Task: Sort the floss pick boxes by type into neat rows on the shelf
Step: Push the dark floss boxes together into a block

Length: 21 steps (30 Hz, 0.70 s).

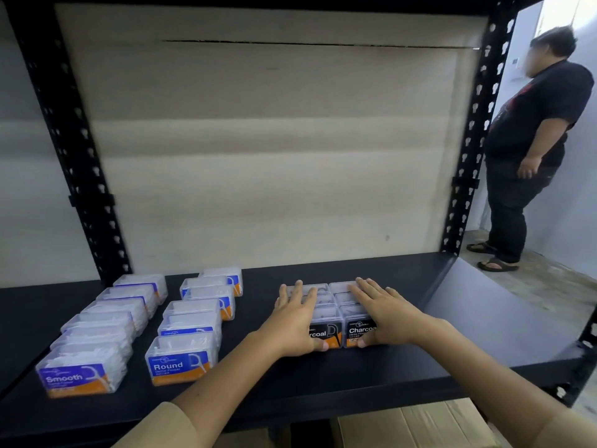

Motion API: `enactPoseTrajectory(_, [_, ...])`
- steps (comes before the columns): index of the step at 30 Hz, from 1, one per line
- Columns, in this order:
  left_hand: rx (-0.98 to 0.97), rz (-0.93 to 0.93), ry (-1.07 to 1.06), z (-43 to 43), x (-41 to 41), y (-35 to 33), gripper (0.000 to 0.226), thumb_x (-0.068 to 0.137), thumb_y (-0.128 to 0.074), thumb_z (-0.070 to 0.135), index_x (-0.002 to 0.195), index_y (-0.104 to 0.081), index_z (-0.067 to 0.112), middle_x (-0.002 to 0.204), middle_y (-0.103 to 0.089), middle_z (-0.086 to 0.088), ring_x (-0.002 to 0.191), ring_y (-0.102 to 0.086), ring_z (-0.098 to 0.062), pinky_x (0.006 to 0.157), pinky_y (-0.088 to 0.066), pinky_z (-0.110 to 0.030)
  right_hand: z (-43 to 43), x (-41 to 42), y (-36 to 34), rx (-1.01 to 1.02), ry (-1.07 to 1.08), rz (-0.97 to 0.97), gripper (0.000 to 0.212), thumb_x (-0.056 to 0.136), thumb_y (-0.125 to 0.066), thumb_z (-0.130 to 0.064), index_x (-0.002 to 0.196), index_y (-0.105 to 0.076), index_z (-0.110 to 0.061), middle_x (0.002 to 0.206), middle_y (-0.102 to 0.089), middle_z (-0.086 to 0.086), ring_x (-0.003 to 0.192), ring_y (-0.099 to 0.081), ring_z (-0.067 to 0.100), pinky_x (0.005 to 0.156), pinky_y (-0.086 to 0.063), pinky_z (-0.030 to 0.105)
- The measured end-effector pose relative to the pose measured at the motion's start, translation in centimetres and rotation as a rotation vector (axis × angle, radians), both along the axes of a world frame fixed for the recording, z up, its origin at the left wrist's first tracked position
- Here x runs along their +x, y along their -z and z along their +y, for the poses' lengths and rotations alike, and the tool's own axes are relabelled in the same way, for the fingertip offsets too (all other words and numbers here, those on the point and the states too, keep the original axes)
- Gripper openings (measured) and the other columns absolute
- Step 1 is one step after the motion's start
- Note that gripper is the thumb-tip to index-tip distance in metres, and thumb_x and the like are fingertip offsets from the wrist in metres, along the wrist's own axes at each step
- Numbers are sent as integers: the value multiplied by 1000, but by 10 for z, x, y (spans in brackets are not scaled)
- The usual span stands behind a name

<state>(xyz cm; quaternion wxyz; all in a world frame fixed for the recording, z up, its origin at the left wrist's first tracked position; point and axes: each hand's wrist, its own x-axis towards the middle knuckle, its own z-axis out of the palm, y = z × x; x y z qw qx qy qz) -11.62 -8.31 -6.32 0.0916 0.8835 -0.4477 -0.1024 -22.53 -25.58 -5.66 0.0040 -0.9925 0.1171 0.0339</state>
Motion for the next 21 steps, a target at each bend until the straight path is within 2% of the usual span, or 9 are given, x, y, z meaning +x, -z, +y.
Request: enactPoseTrajectory(21, [23,-28,20,-65,-6,-3,102,84,-63,47,151,9,20,158,23,-10,143,23,-38,119,0,-49,-59,-4,-1,-31,50,10,105,79,-64,-48,149,9,-20,160,11,3,148,9,21,119,-4,42])
